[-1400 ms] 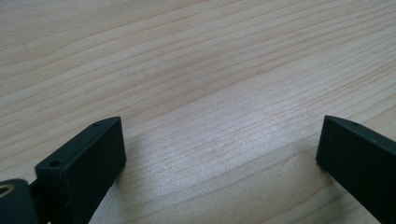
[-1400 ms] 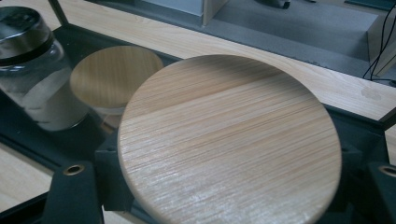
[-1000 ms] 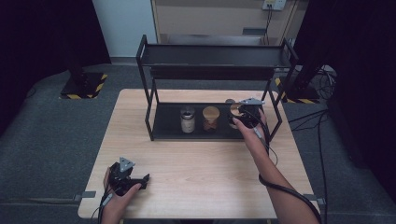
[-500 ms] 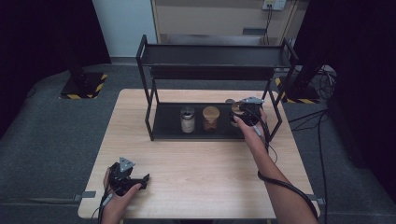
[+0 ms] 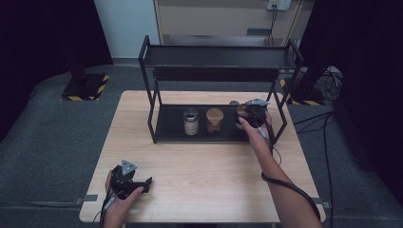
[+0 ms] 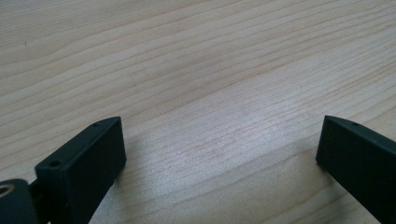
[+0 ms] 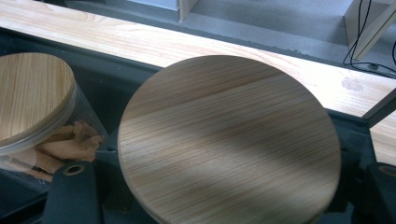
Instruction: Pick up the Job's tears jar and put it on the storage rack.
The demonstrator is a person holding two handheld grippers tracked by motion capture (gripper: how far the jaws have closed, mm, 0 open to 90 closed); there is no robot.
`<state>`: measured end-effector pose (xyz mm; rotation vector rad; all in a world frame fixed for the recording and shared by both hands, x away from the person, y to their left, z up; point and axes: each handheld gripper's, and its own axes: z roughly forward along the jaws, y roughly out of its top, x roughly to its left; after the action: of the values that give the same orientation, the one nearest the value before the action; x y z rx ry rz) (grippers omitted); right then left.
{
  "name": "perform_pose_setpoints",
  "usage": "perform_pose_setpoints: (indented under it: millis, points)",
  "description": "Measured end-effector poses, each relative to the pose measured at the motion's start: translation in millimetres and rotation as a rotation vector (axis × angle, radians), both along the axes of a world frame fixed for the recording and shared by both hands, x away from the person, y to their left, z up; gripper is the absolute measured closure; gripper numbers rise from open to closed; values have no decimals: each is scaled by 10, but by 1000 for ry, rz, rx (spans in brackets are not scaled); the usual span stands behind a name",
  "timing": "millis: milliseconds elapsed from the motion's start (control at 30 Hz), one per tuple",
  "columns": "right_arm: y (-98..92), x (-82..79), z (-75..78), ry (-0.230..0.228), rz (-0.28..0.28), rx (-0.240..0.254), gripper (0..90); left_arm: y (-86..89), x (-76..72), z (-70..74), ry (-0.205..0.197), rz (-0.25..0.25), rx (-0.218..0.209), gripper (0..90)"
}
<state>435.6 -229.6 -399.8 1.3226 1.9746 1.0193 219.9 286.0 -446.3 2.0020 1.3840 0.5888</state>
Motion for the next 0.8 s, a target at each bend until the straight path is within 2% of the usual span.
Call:
perform_pose_setpoints:
  millis: [233, 800]
  points:
    - [49, 28, -56, 9, 1, -8, 257, 0, 0, 0, 0, 0, 0, 0]
    - [55, 89, -135, 25, -10, 9, 257, 0, 0, 0, 0, 0, 0, 0]
